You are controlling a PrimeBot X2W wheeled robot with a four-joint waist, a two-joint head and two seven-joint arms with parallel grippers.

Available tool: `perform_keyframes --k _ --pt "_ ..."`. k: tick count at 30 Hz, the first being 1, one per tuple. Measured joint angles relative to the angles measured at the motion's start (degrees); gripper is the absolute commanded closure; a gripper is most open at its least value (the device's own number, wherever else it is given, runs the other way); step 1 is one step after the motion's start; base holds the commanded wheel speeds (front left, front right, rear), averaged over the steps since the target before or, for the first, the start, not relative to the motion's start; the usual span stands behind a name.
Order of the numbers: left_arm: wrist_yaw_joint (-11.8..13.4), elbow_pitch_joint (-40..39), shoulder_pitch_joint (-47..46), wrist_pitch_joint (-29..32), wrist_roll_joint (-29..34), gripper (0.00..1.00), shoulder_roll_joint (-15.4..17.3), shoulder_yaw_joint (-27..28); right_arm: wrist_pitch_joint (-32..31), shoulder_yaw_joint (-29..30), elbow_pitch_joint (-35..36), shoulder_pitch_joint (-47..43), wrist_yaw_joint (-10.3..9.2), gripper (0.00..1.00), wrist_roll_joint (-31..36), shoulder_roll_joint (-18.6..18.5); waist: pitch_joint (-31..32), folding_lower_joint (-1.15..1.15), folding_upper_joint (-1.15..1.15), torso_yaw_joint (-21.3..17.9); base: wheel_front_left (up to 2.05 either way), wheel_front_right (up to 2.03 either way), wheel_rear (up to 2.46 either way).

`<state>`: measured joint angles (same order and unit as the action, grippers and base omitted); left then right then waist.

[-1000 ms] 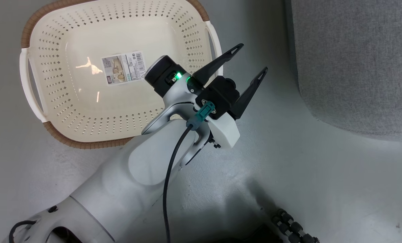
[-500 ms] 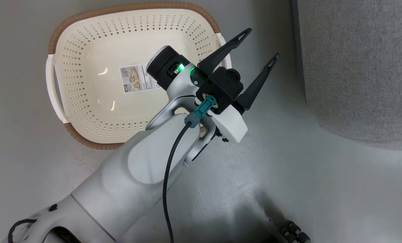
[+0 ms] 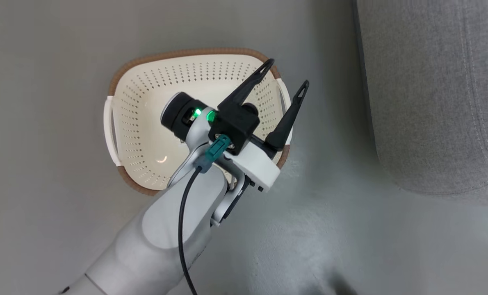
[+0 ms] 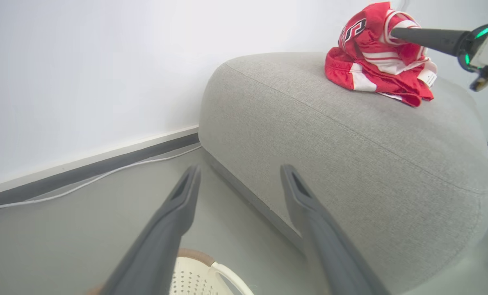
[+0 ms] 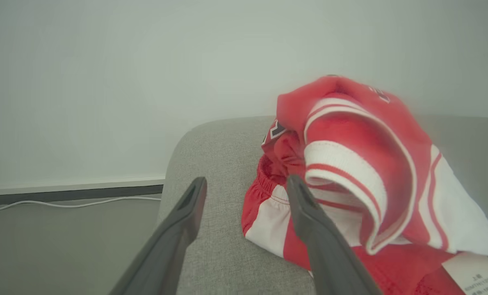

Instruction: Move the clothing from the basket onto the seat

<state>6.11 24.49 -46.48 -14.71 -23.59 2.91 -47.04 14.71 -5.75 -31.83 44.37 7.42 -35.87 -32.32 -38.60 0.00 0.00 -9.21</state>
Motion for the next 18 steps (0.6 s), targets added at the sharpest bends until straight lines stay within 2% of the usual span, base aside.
perform_keyframes --k 10,18 --pt "0.08 -2.82 12.27 0.0 1.51 0.0 -0.29 11.58 -0.01 -3.74 5.53 -7.37 0.0 0.0 0.51 1.87 9.94 0.0 0.0 3.82 0.0 0.0 0.0" --pt "0.09 -3.33 19.71 0.01 3.25 0.0 -0.4 19.46 -0.02 -6.2 6.75 -11.18 0.0 0.0 1.12 5.7 17.37 0.0 0.0 6.96 0.0 0.0 0.0"
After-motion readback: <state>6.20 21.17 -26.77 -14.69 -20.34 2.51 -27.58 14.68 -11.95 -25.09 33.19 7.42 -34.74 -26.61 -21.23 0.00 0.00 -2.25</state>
